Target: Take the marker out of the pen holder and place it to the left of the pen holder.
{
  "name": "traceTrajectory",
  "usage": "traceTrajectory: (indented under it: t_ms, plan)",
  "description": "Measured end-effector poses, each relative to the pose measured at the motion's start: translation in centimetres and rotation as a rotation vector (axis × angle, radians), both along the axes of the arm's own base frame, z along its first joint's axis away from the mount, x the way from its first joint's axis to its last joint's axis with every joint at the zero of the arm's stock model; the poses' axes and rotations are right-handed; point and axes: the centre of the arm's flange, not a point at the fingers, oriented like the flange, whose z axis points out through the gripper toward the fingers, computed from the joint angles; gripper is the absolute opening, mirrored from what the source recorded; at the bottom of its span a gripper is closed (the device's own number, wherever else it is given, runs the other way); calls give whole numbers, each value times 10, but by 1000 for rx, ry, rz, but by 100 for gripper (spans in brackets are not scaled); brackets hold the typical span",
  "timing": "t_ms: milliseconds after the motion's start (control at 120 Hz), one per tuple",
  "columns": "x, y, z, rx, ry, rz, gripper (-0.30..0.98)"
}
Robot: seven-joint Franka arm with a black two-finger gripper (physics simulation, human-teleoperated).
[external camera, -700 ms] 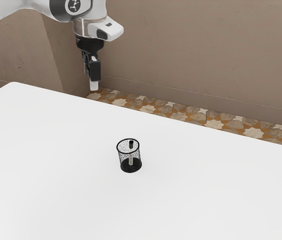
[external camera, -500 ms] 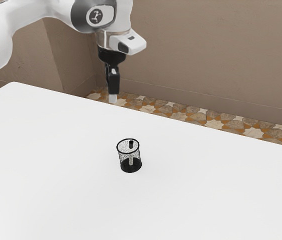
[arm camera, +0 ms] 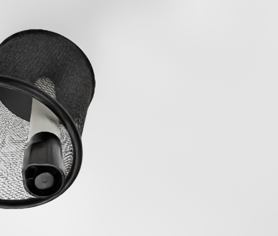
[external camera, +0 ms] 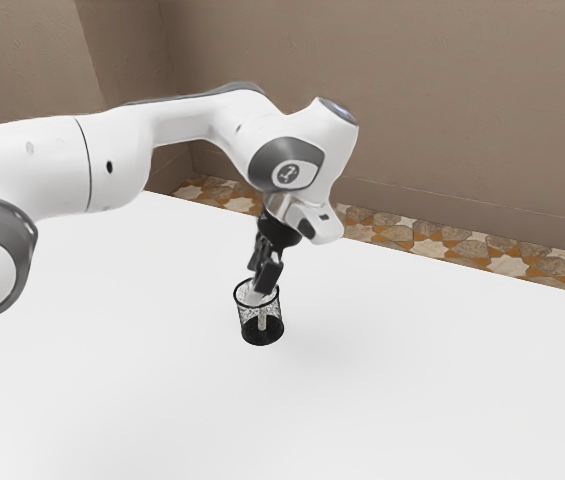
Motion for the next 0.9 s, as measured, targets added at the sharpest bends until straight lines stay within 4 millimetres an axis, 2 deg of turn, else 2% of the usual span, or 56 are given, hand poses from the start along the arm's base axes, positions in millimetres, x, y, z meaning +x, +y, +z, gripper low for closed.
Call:
traceTrajectory:
  t_ms: [50,183,342,450,717,900]
  plan:
    - [2,1,-8,1,8,2,69]
    - [13,9,-12,-7,-11,24,66]
    - [22,18,-20,-38,-28,61,48]
    - [26,17,-25,-75,-43,81,36]
    - [34,22,-27,-102,-89,115,22]
    - [34,20,-28,-103,-99,120,7]
